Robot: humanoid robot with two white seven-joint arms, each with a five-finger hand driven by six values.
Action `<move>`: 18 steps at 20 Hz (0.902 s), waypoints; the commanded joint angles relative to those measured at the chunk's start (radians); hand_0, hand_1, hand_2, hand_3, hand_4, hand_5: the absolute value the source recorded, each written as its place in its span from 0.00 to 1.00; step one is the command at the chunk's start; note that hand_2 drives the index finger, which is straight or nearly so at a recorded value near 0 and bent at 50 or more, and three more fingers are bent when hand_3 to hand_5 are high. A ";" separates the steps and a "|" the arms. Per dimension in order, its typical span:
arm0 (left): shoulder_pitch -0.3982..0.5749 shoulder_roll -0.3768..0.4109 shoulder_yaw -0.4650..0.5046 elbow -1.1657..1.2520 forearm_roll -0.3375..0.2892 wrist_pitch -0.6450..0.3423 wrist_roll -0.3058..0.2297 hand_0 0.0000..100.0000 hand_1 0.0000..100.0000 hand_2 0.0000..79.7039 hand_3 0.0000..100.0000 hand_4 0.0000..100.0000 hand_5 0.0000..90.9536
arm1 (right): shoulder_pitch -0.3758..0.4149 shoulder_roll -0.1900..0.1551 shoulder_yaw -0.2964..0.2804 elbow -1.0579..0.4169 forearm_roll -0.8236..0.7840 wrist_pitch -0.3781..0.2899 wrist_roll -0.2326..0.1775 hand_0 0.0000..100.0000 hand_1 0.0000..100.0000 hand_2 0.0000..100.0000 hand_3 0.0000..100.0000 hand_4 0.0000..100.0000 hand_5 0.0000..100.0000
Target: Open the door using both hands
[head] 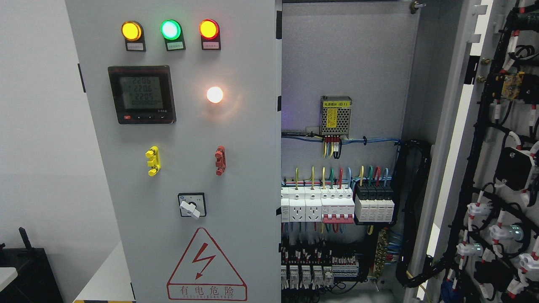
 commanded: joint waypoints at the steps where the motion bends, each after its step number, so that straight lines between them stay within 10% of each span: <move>1: -0.003 -0.004 0.005 0.006 0.003 0.009 -0.002 0.00 0.00 0.00 0.00 0.04 0.00 | 0.150 -0.022 -0.008 -0.338 0.001 -0.074 0.005 0.00 0.00 0.00 0.00 0.00 0.00; 5: -0.003 -0.004 -0.067 0.006 0.078 0.009 -0.001 0.00 0.00 0.00 0.00 0.04 0.00 | 0.253 -0.030 -0.010 -0.472 0.001 -0.179 0.131 0.00 0.00 0.00 0.00 0.00 0.00; 18: -0.009 -0.004 -0.124 0.000 0.149 0.007 -0.001 0.00 0.00 0.00 0.00 0.04 0.00 | 0.374 -0.028 -0.004 -0.793 -0.002 -0.392 0.130 0.00 0.00 0.00 0.00 0.00 0.00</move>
